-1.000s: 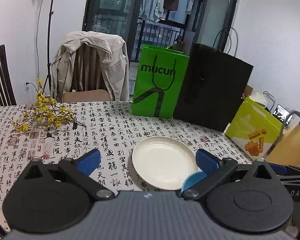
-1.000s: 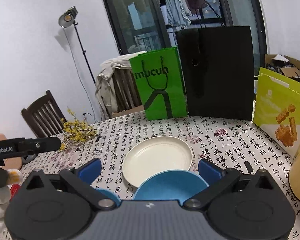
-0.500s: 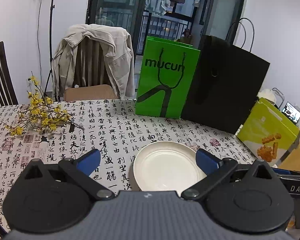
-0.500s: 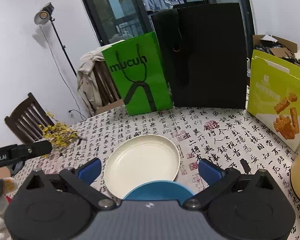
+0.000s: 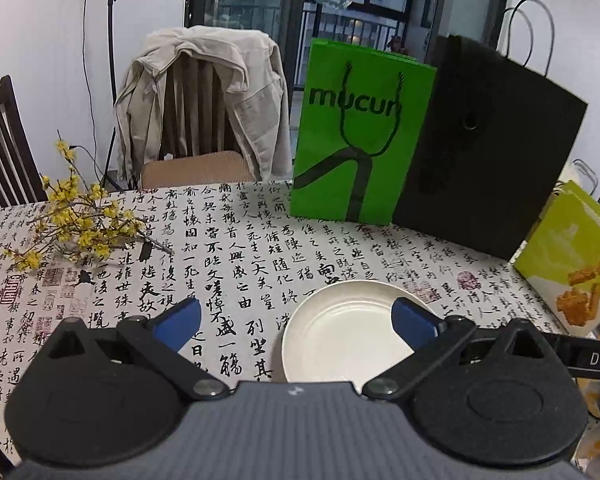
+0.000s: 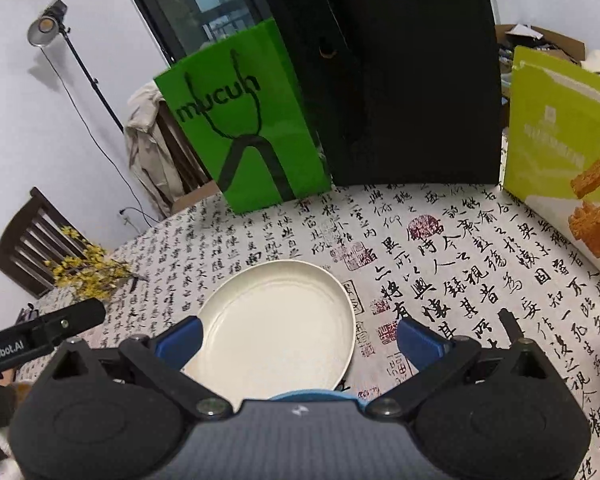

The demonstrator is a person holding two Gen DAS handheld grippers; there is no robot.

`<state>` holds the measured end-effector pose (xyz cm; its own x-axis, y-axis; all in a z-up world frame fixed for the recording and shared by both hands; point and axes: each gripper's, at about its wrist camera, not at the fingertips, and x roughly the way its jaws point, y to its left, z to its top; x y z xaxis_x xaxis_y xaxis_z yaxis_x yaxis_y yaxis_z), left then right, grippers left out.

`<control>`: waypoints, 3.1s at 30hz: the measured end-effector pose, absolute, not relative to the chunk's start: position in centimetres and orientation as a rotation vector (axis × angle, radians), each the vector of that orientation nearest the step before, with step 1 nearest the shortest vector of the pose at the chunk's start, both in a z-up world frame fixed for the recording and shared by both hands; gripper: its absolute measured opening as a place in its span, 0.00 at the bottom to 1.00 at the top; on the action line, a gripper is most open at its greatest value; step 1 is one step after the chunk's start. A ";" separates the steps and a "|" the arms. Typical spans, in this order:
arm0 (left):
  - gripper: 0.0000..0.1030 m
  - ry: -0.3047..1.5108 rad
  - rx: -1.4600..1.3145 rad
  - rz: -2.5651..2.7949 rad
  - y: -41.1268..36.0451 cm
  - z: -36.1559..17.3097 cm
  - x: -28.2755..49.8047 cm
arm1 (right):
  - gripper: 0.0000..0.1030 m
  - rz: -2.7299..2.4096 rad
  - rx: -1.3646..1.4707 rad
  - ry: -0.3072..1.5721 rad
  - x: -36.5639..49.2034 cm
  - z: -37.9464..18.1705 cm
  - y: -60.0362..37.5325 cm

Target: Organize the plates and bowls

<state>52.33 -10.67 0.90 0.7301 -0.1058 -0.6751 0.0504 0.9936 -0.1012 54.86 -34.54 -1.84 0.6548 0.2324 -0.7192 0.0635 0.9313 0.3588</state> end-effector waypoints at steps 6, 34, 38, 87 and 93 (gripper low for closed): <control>1.00 0.791 -0.088 -0.065 -11.0 -0.6 54.4 | 1.00 0.070 0.383 0.902 57.3 -3.7 -34.4; 1.00 1.042 -0.123 -0.018 -10.7 -9.4 60.9 | 0.79 0.019 0.394 1.100 64.2 -11.0 -34.5; 0.99 1.054 -0.109 -0.008 -11.0 -10.0 61.3 | 0.67 0.010 0.334 1.117 64.7 -11.2 -33.8; 0.24 0.980 -0.005 -0.043 -12.8 -9.4 60.8 | 0.22 0.033 0.147 1.032 64.6 -10.1 -31.6; 0.24 0.942 -0.015 -0.037 -12.3 -8.1 60.4 | 0.21 0.037 0.150 0.987 64.4 -8.9 -31.1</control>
